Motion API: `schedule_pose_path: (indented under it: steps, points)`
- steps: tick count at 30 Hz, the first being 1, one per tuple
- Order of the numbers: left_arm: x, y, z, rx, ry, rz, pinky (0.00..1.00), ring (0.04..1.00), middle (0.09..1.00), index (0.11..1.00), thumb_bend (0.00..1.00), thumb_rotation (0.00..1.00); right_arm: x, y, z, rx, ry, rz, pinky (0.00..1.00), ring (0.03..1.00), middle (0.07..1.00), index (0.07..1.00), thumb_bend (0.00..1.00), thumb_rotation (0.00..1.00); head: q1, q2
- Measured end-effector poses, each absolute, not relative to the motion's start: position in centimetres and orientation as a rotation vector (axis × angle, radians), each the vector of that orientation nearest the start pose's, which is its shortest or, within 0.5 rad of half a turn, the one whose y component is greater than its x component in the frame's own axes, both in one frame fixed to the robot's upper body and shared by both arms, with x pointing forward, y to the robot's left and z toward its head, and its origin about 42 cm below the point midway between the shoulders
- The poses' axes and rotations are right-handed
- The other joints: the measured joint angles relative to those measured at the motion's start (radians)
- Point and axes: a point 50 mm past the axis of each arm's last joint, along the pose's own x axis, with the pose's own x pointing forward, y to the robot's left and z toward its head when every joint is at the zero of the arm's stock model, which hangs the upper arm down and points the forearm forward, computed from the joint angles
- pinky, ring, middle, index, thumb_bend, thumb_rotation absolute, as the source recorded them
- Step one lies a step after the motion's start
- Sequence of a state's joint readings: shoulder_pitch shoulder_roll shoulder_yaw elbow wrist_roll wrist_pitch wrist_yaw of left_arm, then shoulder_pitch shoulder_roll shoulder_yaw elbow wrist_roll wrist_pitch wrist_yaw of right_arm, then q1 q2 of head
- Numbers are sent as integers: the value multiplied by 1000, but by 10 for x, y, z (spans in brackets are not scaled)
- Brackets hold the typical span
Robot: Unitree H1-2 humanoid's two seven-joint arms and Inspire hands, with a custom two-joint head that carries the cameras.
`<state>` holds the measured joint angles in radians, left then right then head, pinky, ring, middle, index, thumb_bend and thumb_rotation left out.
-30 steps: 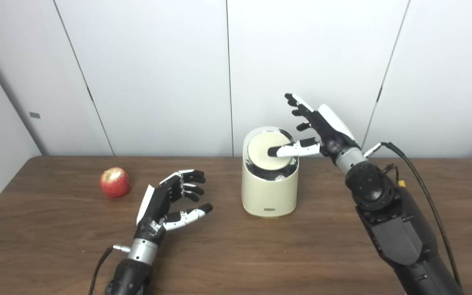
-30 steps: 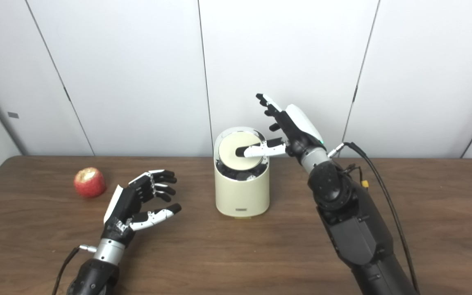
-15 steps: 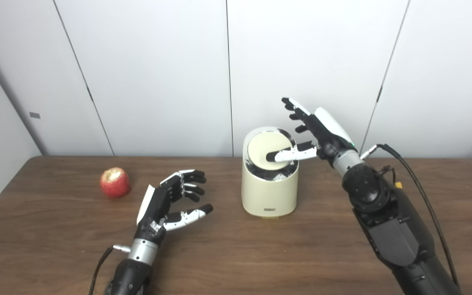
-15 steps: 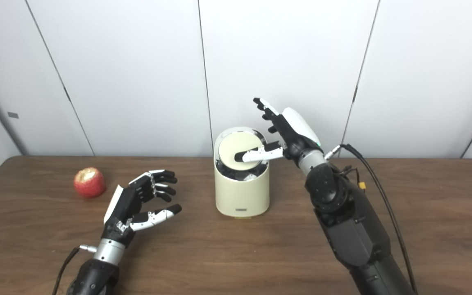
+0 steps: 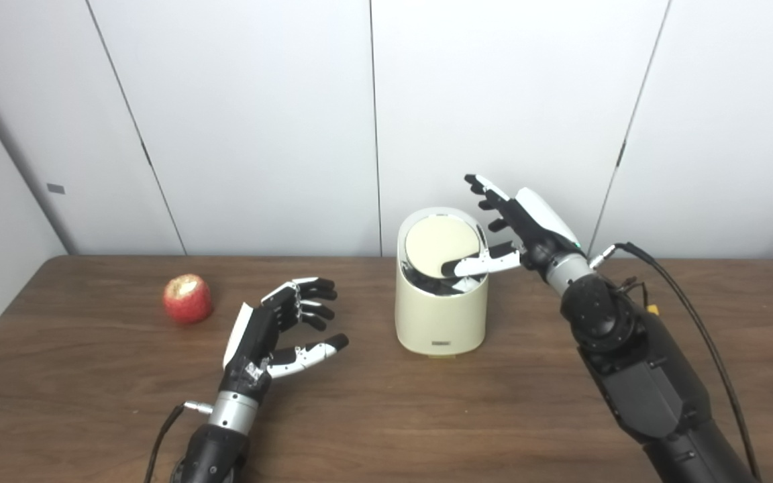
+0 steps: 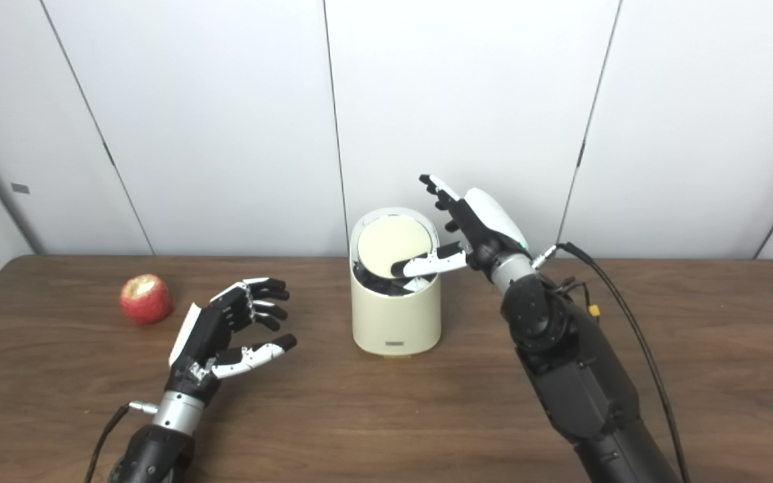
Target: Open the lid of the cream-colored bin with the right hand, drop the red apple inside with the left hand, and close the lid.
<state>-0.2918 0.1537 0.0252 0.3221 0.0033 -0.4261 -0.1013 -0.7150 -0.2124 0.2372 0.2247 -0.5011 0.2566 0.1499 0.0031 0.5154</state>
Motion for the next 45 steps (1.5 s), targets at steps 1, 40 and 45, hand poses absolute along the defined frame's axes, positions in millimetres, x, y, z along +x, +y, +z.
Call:
schedule_pose_path:
  steps: [1,40,45]
  points:
    - [373,247,133,171,-385,-137,521,591,688,710,676,12,473,-167,276,-836,-230,213,784,907,943,950,831,312,0,0]
    - [366,249,131,171,-366,-130,519,589,687,704,671,34,463,-134,306,-1307,-408,179,757,863,912,922,882,311,11,17]
    - [366,249,130,171,-366,-131,519,585,685,704,664,24,466,-136,306,-1211,-287,198,736,861,914,930,848,307,17,15]
